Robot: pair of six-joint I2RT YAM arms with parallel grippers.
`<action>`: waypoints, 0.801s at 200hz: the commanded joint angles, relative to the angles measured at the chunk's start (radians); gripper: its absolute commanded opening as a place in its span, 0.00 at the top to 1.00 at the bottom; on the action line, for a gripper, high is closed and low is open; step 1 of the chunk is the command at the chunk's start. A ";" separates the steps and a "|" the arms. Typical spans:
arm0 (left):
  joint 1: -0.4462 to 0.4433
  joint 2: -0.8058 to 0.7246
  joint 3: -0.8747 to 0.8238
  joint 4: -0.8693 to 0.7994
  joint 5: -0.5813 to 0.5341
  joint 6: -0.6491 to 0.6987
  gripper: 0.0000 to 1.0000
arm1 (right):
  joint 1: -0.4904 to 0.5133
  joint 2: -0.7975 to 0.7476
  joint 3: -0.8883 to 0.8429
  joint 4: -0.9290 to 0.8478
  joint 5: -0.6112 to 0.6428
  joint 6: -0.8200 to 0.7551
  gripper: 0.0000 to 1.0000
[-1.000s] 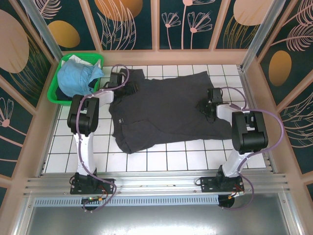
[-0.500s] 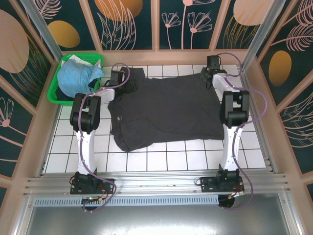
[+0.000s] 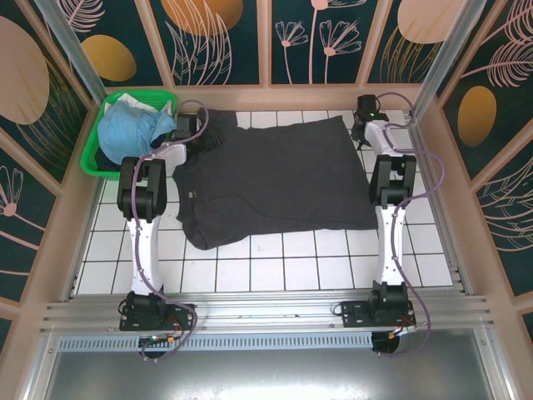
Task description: Fold and stack the t-shirts
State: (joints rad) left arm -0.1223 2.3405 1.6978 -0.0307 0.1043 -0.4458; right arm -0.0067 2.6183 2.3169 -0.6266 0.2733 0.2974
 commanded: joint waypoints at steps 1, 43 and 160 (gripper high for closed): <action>0.009 0.054 0.042 -0.054 0.029 -0.005 0.18 | -0.072 -0.036 -0.087 -0.110 0.057 0.020 0.65; 0.009 0.103 0.111 -0.065 0.071 -0.016 0.18 | -0.010 -0.360 -0.465 0.152 -0.096 0.025 0.63; 0.006 0.149 0.195 -0.062 0.131 -0.060 0.16 | 0.065 -0.124 -0.315 0.002 0.155 0.051 0.57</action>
State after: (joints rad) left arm -0.1177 2.4493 1.8767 -0.0502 0.2077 -0.4835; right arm 0.1314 2.4447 2.0048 -0.5037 0.3534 0.3279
